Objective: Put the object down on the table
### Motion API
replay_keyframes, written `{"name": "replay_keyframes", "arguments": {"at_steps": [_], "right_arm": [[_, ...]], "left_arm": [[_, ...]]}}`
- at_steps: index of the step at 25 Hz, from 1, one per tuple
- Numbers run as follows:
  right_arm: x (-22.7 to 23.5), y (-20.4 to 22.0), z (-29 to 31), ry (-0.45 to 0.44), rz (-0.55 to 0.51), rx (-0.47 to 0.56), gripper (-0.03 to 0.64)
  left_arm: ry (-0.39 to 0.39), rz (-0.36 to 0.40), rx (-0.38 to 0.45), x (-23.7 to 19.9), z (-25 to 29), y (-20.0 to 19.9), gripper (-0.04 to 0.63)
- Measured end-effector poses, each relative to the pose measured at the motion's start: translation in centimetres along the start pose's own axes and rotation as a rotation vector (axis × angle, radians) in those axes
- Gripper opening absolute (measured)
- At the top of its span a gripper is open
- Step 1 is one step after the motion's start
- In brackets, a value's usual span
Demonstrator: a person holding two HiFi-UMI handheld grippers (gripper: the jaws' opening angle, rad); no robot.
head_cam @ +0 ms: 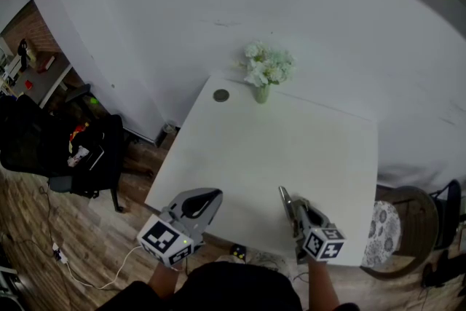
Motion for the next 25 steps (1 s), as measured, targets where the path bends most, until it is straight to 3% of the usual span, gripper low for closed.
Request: {"name": "replay_keyframes", "arguments": {"at_steps": [25], "right_arm": [[0.39,-0.09,-0.36,0.073,-0.056,-0.033,0.12]], "left_arm": [[-0.002,0.003,0.007,0.33,-0.52,-0.23,0.0]]}}
Point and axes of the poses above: the fingertips, and each gripper's own axes: z forward along the fingers, x to its right, y out of its underside, the point moved 7 cm from there along -z, backward along the fingers, and after that the axes turned 13 degrees about x, right-handed, at the moved point
